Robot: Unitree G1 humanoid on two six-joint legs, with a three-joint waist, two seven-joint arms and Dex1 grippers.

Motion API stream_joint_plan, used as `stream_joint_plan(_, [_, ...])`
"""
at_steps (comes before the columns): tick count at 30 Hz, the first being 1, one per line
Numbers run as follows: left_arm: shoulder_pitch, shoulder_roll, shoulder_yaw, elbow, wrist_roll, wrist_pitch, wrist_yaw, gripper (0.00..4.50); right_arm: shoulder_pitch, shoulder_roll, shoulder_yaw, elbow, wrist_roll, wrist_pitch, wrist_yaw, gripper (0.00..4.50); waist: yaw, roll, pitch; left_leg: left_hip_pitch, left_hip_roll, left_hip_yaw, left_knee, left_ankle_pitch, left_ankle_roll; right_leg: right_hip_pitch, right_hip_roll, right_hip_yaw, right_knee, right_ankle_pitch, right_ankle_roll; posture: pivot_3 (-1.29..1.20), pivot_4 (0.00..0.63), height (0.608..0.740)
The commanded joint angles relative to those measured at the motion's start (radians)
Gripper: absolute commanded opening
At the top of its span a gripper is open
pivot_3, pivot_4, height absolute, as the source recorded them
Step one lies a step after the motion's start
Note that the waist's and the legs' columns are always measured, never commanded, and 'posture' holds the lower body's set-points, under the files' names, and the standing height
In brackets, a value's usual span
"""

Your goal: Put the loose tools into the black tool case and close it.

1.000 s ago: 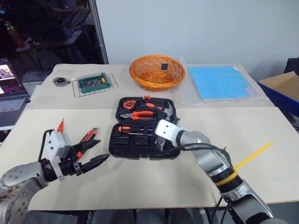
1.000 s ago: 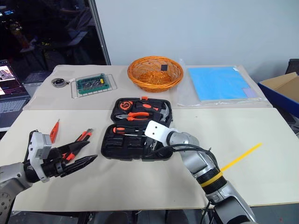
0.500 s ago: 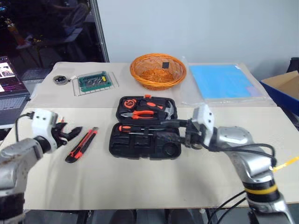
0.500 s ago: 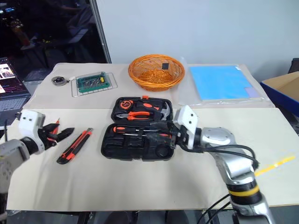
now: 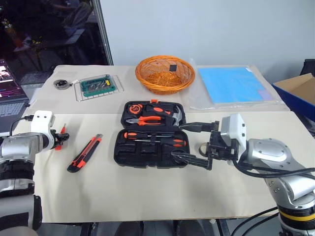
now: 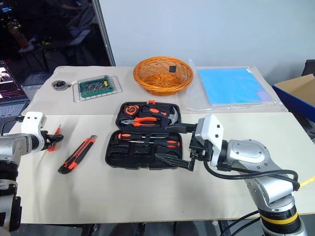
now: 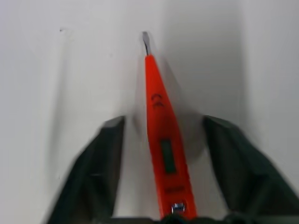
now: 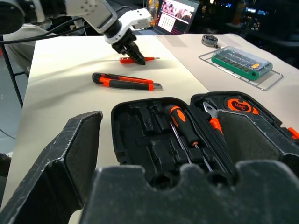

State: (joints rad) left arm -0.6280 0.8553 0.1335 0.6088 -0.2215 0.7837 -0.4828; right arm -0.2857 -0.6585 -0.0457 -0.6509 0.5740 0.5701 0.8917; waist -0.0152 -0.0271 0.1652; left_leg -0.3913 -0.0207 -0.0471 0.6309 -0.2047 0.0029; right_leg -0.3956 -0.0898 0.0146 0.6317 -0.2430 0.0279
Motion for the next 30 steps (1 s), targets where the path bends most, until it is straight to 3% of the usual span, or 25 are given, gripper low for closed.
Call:
stream_joint_plan(1, [0.01, -0.012, 0.02, 0.016, 0.013, -0.025, -0.003, 0.97, 0.006, -0.006, -0.022, -0.047, 0.021, -0.046, 0.001, 4.5, 0.0, 0.0, 0.0, 0.0, 0.0, 0.0, 0.0, 0.0, 0.0, 0.0, 0.0, 0.0, 0.0, 0.0, 0.0, 0.0, 0.15, 0.74])
stream_joint_plan(3, [0.025, -0.021, 0.061, -0.016, -0.018, -0.038, -0.013, 0.37, 0.01, -0.006, -0.02, -0.049, 0.016, -0.06, 0.002, 4.5, 0.0, 0.0, 0.0, 0.001, 0.001, 0.0, 0.0, 0.0, 0.0, 0.001, 0.001, 0.0, 0.001, 0.0, 0.0, 0.0, 0.15, 0.74])
stream_joint_plan(6, [0.104, -0.012, 0.207, -0.217, -0.178, -0.07, -0.177, 0.38, 0.027, -0.013, -0.026, -0.052, 0.013, -0.096, 0.02, 4.5, -0.001, 0.0, 0.0, 0.001, 0.001, 0.0, 0.0, 0.0, 0.0, 0.0, 0.0, 0.0, 0.0, 0.0, 0.0, 0.0, 0.15, 0.74])
stream_joint_plan(8, [0.146, 0.031, 0.224, -0.364, -0.282, -0.026, -0.342, 0.38, 0.046, -0.023, -0.045, -0.055, 0.029, -0.106, 0.035, 4.5, 0.0, -0.003, 0.0, -0.004, 0.002, 0.0, 0.001, 0.0, 0.0, -0.003, 0.0, 0.0, 0.0, 0.001, -0.001, 0.0, 0.15, 0.74])
stream_joint_plan(9, [0.16, 0.051, 0.21, -0.427, -0.317, -0.008, -0.412, 0.38, 0.06, -0.033, -0.056, -0.057, 0.038, -0.11, 0.047, 4.5, 0.004, -0.003, 0.0, -0.009, 0.002, -0.001, 0.002, 0.0, 0.0, -0.008, 0.0, 0.0, 0.0, 0.001, -0.001, 0.0, 0.15, 0.74])
stream_joint_plan(13, [0.176, 0.108, -0.07, -0.665, -0.248, -0.139, -0.659, 0.38, 0.176, -0.095, -0.151, -0.092, 0.077, -0.119, 0.095, 4.5, 0.022, 0.001, -0.001, -0.013, 0.0, -0.002, 0.003, 0.001, -0.001, -0.01, -0.002, -0.001, -0.002, 0.002, 0.0, 0.0, 0.15, 0.74])
stream_joint_plan(15, [0.139, 0.088, -0.172, -0.684, -0.19, -0.22, -0.706, 0.38, 0.233, -0.117, -0.206, -0.109, 0.086, -0.125, 0.104, 4.5, 0.028, 0.006, -0.003, -0.012, -0.002, 0.0, 0.002, 0.0, -0.001, -0.007, -0.005, 0.0, -0.004, 0.003, 0.002, 0.0, 0.15, 0.74])
stream_joint_plan(19, [-0.033, -0.042, -0.408, -0.624, -0.032, -0.33, -0.754, 0.38, 0.445, -0.155, -0.41, -0.159, 0.11, -0.128, 0.155, 4.5, 0.04, 0.005, -0.002, -0.014, -0.002, 0.006, 0.007, 0.001, 0.0, -0.005, -0.001, -0.001, -0.004, 0.003, 0.004, 0.0, 0.15, 0.74])
stream_joint_plan(26, [-0.215, -0.181, -0.564, -0.396, 0.137, -0.462, -0.79, 0.38, 0.611, -0.143, -0.554, -0.23, 0.135, -0.126, 0.125, 4.5, 0.006, 0.004, -0.002, -0.011, 0.003, 0.011, 0.011, 0.0, 0.002, -0.001, 0.006, 0.002, -0.002, 0.001, 0.006, 0.0, 0.15, 0.74])
stream_joint_plan(30, [-0.243, -0.182, -0.577, -0.305, 0.19, -0.534, -0.826, 0.38, 0.658, -0.129, -0.573, -0.277, 0.147, -0.123, 0.089, 4.5, -0.001, 0.004, -0.002, -0.01, 0.003, 0.011, 0.011, -0.001, 0.002, 0.0, 0.006, 0.003, -0.002, -0.002, 0.01, 0.0, 0.15, 0.74])
